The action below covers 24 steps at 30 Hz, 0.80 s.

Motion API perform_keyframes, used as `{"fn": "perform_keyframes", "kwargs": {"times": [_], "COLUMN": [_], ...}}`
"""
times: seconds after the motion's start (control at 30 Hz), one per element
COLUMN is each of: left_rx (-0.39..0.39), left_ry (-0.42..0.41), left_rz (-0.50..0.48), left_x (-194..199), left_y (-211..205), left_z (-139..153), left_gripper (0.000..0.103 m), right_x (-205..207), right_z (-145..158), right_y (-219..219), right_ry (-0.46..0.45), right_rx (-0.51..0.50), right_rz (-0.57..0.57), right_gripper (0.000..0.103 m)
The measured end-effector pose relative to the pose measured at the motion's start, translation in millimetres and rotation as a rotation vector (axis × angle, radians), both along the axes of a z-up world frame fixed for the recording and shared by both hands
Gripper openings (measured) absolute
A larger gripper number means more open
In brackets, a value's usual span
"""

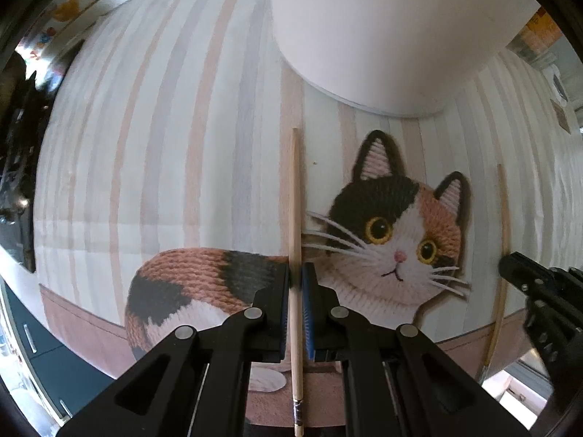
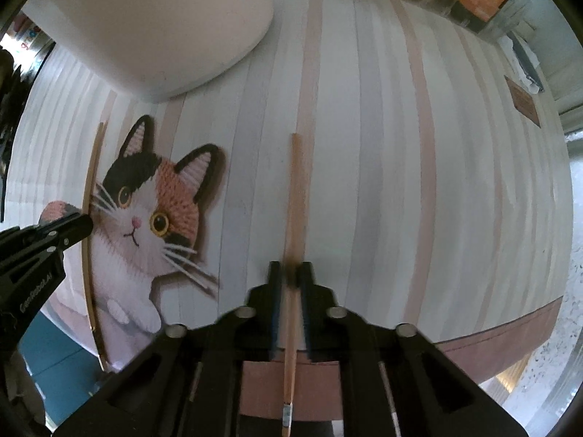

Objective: Organize utensils
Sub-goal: 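Hold both chopsticks firmly and raise them off the placemat, then carry both chopsticks above the beige holder and lower them into it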

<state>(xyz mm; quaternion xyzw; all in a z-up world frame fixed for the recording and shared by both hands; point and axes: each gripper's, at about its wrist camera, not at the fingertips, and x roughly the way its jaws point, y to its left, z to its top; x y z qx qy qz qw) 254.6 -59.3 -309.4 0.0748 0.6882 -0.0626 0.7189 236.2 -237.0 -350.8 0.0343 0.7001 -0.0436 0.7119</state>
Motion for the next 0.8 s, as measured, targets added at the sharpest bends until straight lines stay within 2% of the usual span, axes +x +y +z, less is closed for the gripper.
{"fn": "perform_keyframes", "kwargs": {"times": [0.13, 0.4, 0.5, 0.63, 0.8], "left_rx": [-0.004, -0.053, -0.077, -0.109, -0.155], "left_ry": [-0.099, -0.318, -0.377, -0.455, -0.574], "left_rz": [0.051, 0.144, 0.173, 0.206, 0.237], "left_x": [-5, 1, 2, 2, 4], "left_y": [13, 43, 54, 60, 70], "left_z": [26, 110, 133, 169, 222], "left_gripper": [0.004, 0.004, 0.004, 0.004, 0.004], "right_x": [-10, -30, -18, 7, 11], "right_z": [14, 80, 113, 136, 182], "right_y": [-7, -17, -31, -55, -65], "right_ry": [-0.073, -0.299, -0.362, -0.444, -0.566], "right_rx": [0.023, 0.010, 0.018, 0.041, 0.070], "right_rz": [-0.058, -0.106, -0.122, -0.147, -0.179], "right_gripper": [0.007, 0.007, 0.007, 0.007, 0.007]}}
